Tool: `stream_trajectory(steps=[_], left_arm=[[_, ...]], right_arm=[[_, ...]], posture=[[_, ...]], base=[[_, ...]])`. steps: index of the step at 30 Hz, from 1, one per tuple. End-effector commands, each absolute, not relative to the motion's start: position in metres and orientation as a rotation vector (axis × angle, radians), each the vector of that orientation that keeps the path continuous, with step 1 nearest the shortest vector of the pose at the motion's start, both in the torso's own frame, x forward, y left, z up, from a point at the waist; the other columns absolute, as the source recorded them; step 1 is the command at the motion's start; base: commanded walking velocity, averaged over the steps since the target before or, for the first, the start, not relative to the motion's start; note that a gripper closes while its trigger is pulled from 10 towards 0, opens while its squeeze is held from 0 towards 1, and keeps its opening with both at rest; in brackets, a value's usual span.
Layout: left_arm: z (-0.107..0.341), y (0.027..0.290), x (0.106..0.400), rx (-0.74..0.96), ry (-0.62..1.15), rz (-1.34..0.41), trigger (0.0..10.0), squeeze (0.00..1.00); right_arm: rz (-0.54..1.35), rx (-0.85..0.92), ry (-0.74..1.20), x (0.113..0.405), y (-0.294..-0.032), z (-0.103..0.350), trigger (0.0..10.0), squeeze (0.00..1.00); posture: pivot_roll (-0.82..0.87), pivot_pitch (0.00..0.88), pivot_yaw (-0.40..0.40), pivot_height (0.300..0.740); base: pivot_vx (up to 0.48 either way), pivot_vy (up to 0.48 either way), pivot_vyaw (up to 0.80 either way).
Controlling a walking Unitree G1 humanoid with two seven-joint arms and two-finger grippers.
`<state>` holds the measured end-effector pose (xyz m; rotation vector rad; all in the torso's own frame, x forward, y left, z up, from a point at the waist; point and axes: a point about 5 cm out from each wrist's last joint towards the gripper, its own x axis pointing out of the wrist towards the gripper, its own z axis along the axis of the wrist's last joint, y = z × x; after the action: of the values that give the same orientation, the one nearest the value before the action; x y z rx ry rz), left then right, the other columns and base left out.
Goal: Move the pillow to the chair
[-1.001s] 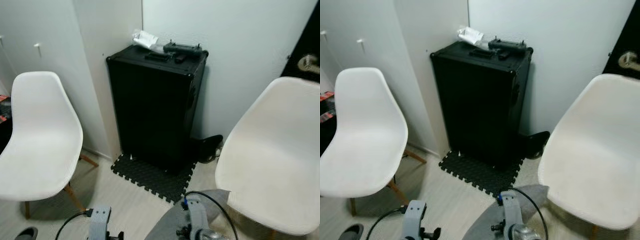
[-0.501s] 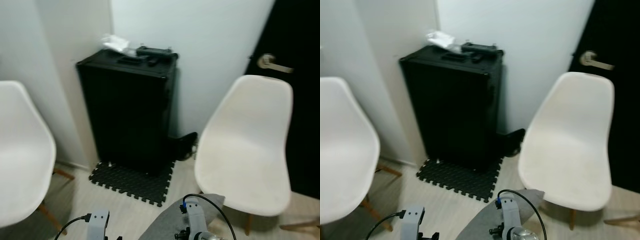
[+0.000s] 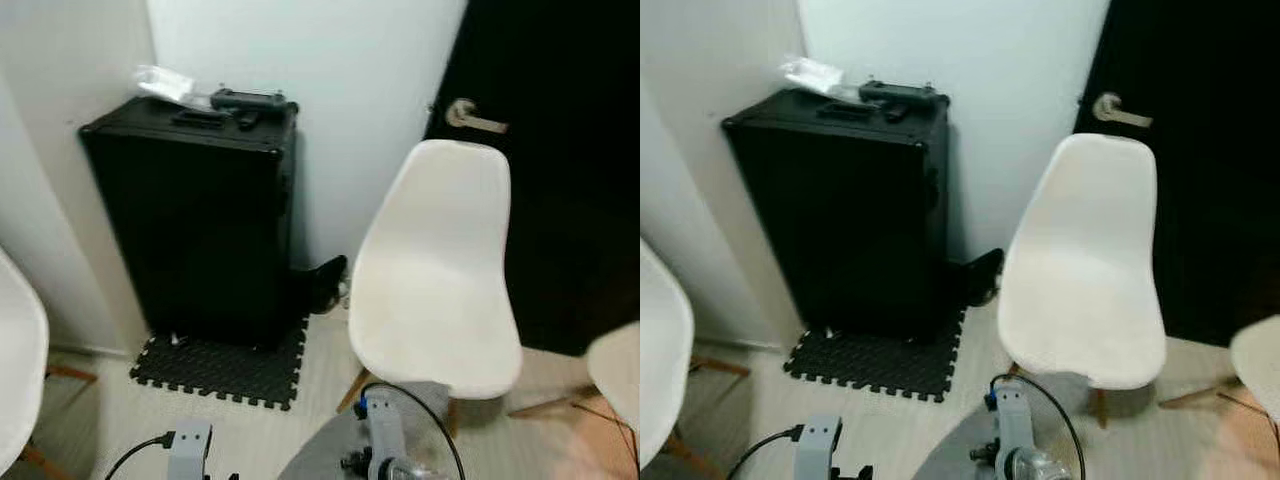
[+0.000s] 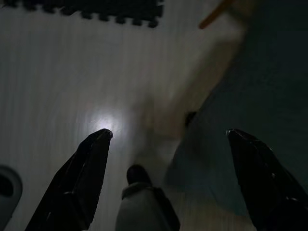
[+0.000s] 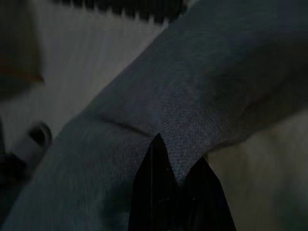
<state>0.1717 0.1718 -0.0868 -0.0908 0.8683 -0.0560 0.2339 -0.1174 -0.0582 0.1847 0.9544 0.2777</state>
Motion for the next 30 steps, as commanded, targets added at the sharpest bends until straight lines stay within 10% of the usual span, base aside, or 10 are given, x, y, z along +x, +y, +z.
stream_trajectory(steps=[1, 15, 30], left_arm=[[-0.087, 0.171, 0.172, -0.102, 0.862, -0.045, 10.0, 0.0], [-0.079, 0.178, 0.183, -0.1, 0.781, 0.025, 10.0, 0.0], [-0.073, 0.186, 0.191, -0.072, 0.733, 0.056, 10.0, 0.0]], right_arm=[[0.293, 0.238, 0.868, 0.249, -0.114, -0.047, 10.0, 0.0], [0.526, 0.649, 0.505, 0.321, -0.067, 0.036, 10.0, 0.0], [0.479, 0.696, 0.495, 0.322, -0.071, 0.036, 10.0, 0.0]], posture=[[0.07, 0.018, -0.07, 0.74], [0.09, 0.026, -0.089, 0.74], [0.1, 0.024, -0.086, 0.74]], base=[[0.0, 0.0, -0.61], [0.0, 0.0, -0.62], [0.0, 0.0, -0.63]])
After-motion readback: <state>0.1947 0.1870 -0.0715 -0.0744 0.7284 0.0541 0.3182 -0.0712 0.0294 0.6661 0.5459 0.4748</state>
